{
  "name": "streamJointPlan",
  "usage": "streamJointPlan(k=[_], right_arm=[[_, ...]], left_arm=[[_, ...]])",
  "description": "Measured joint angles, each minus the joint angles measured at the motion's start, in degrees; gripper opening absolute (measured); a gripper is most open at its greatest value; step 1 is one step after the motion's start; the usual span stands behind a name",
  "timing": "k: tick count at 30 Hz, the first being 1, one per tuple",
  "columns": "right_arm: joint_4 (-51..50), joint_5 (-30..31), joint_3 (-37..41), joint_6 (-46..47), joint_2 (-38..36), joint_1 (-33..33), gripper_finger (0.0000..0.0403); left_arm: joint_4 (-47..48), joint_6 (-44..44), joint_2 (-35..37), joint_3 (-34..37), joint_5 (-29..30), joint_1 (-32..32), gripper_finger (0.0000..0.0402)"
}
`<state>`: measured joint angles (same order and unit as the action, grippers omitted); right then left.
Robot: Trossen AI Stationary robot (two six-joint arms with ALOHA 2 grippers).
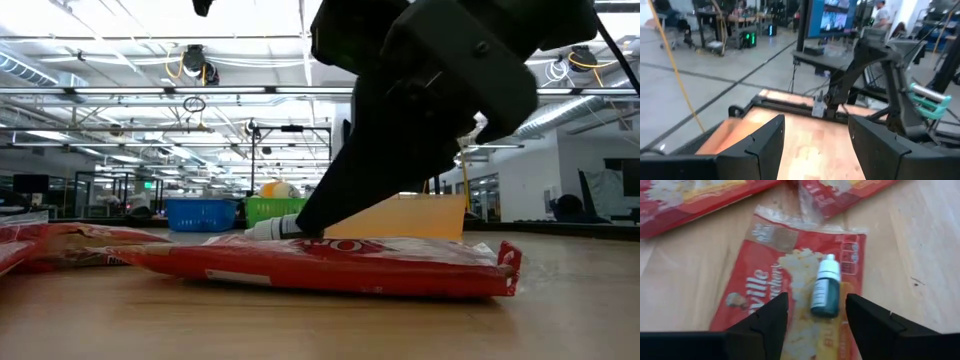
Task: Pick & Place Food Item
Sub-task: Put the dark green food coloring bottle into the blue bin
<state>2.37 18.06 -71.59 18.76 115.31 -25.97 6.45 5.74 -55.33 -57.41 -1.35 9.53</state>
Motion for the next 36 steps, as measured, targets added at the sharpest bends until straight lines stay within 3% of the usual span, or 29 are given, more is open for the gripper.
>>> streamJointPlan(k=[21,36], right_arm=[[-0.44,-0.38,0.00,-2.24,0.00,0.82,0.0062],[-0.96,-1.62,0.04,-9.85,-5.90,2.17,0.0058]], left_arm=[[-6.20,1.50,-5.47,0.02,-0.10,-3.34,0.0218],[-0.77,3.89,-5.58,0.02,-0.29,-3.32,0.0218]])
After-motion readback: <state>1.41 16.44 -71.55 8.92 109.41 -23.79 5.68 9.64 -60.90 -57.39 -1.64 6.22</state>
